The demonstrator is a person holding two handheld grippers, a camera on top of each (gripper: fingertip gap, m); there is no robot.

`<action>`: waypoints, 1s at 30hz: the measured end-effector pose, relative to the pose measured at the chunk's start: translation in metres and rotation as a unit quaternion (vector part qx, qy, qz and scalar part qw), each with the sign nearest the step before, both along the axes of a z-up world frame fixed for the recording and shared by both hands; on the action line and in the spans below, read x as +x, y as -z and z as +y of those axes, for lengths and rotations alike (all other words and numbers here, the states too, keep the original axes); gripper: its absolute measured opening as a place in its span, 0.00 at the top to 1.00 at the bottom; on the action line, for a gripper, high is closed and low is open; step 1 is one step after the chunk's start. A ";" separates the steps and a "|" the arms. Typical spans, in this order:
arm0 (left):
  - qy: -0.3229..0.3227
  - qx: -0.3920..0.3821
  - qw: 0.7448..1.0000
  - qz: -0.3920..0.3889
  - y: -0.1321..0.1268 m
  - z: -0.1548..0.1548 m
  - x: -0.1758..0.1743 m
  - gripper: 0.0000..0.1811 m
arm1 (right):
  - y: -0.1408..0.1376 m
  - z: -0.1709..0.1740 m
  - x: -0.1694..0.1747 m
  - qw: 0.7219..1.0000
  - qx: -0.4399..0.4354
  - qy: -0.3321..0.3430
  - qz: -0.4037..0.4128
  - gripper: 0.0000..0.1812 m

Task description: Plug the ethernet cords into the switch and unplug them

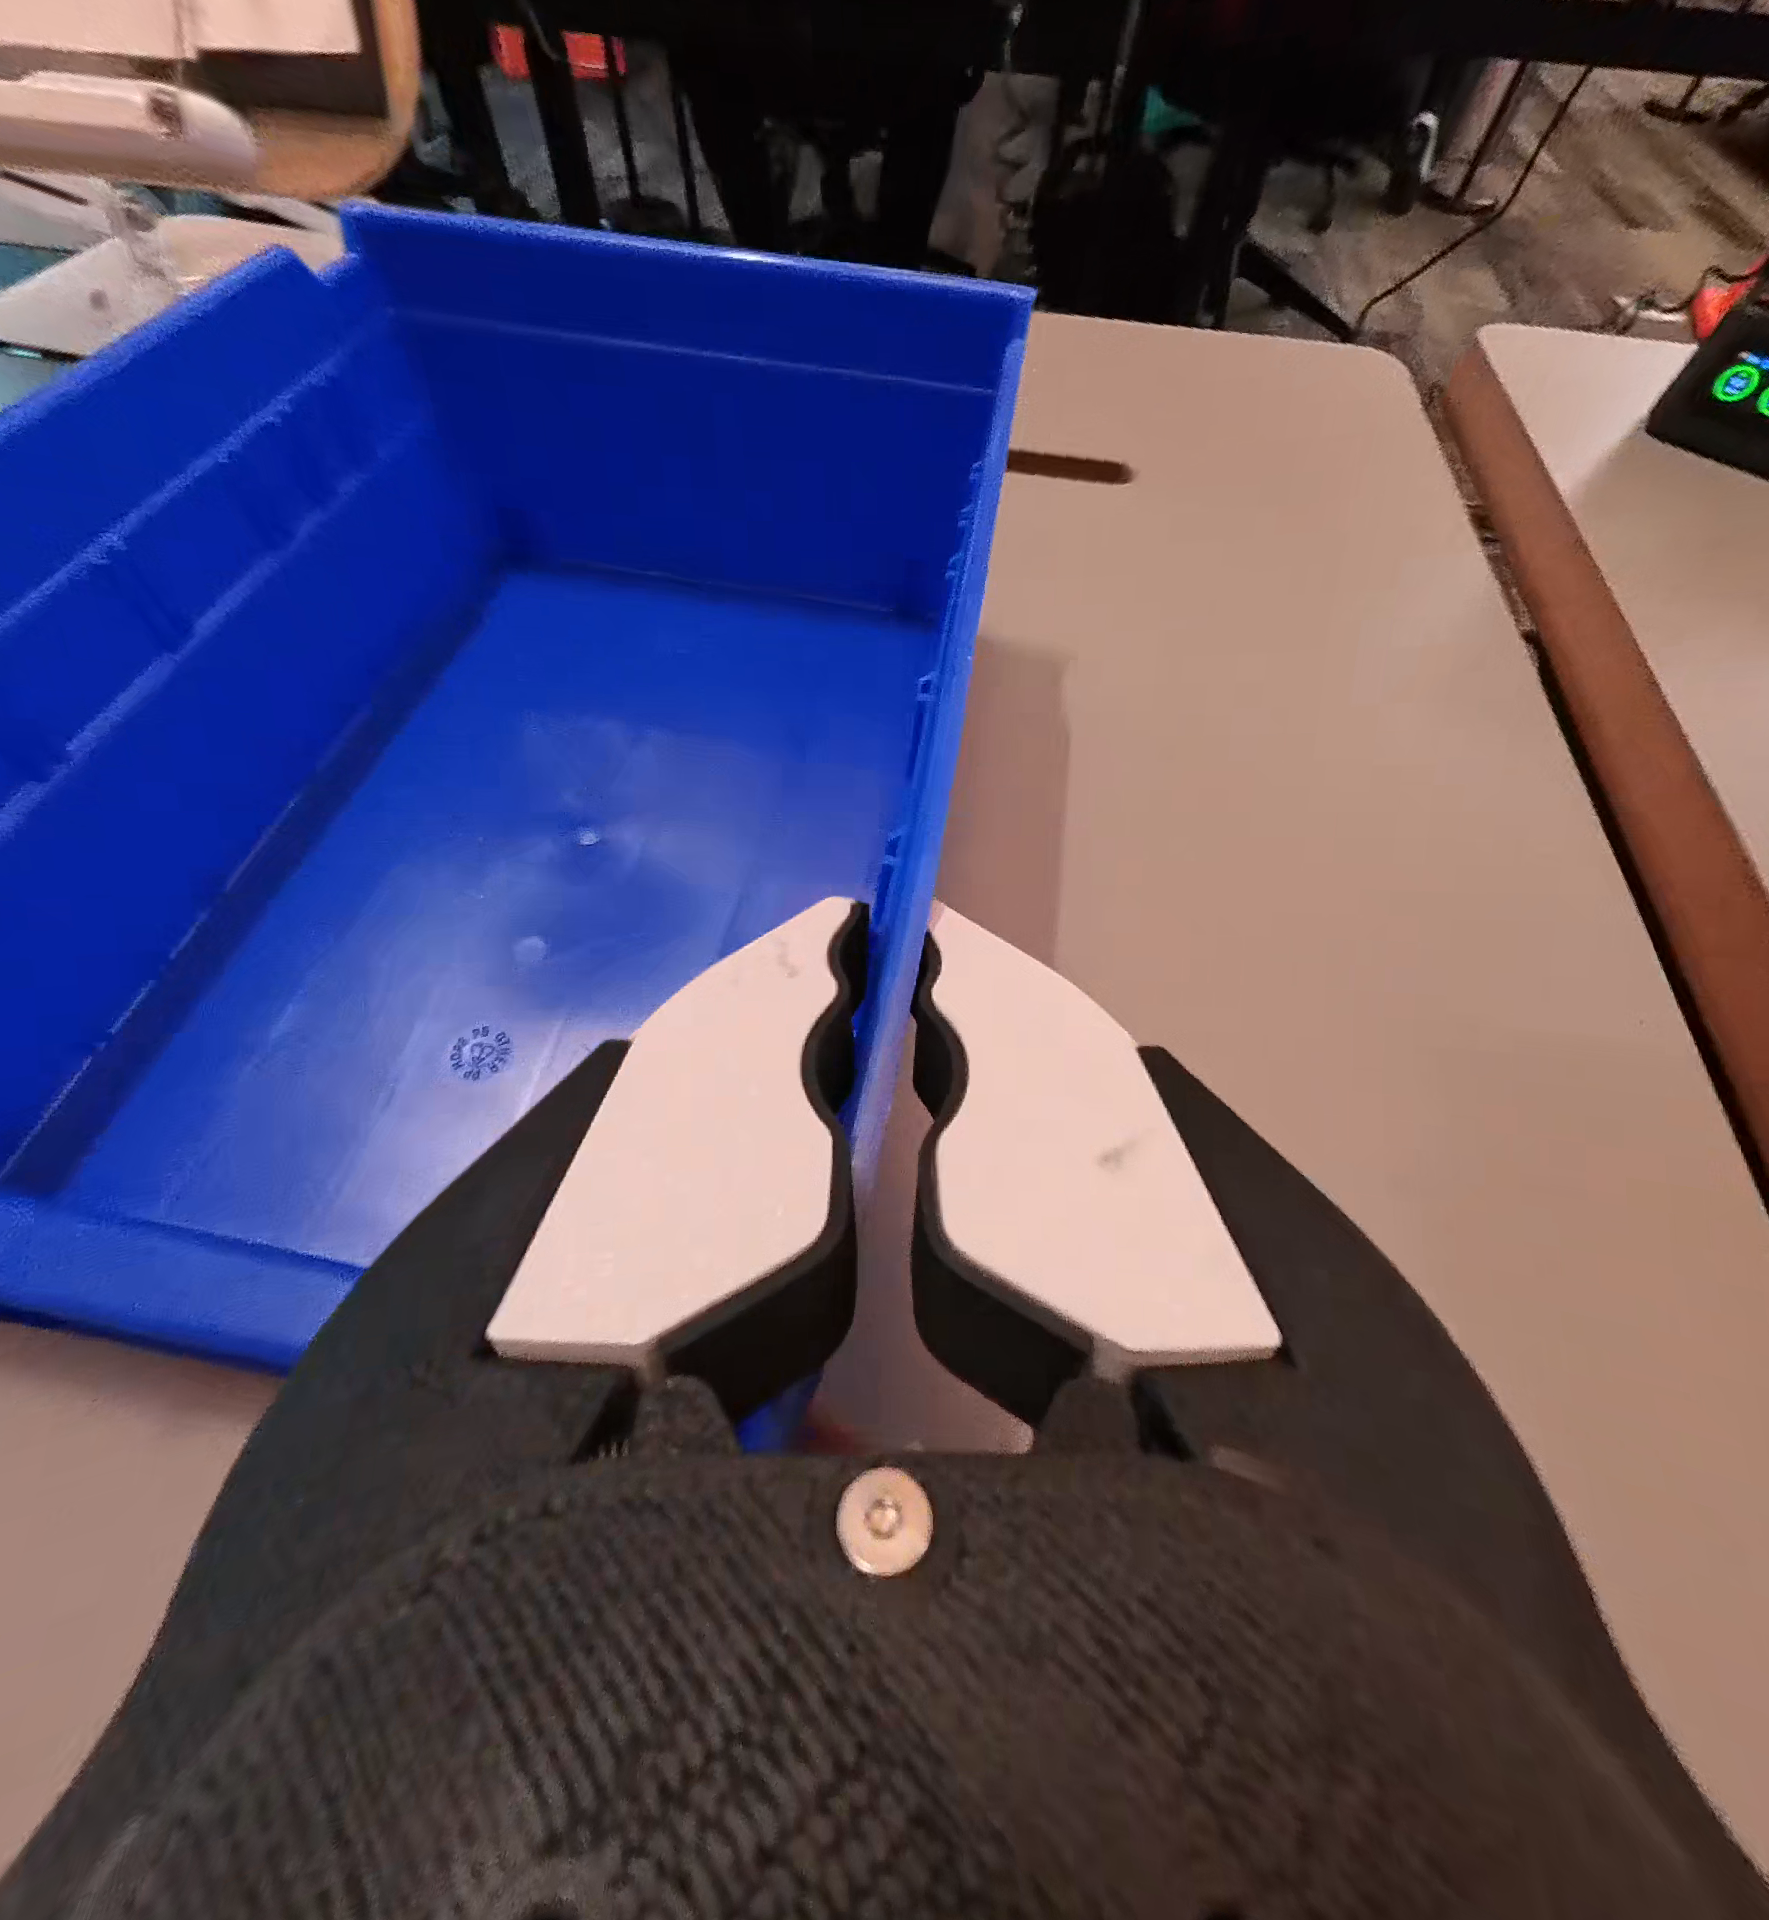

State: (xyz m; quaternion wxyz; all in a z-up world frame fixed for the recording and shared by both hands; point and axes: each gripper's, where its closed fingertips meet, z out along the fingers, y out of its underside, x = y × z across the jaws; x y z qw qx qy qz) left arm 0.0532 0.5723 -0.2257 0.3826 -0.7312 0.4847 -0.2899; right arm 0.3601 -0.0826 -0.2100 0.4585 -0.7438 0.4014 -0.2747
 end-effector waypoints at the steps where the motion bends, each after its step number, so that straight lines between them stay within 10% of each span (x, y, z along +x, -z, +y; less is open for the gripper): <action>1: -0.002 0.002 1.000 -0.002 0.000 -0.002 0.004 0.97 | 0.000 -0.002 0.003 1.000 -0.006 0.001 -0.003 0.98; 9: 0.011 0.101 0.994 0.028 -0.017 -0.005 0.006 0.82 | -0.006 0.014 0.009 0.999 0.033 -0.016 -0.029 0.93; 14: 0.178 0.203 0.963 0.008 -0.099 -0.028 0.034 0.65 | -0.031 0.009 -0.015 0.996 0.018 -0.057 -0.060 0.58; 18: 0.274 0.301 0.909 0.094 -0.122 -0.019 0.084 0.57 | -0.074 0.018 -0.039 0.986 0.061 -0.096 -0.121 0.49; 30: 0.460 0.373 0.695 0.407 -0.013 0.023 0.196 0.55 | -0.101 0.046 -0.062 0.974 0.077 -0.137 -0.162 0.51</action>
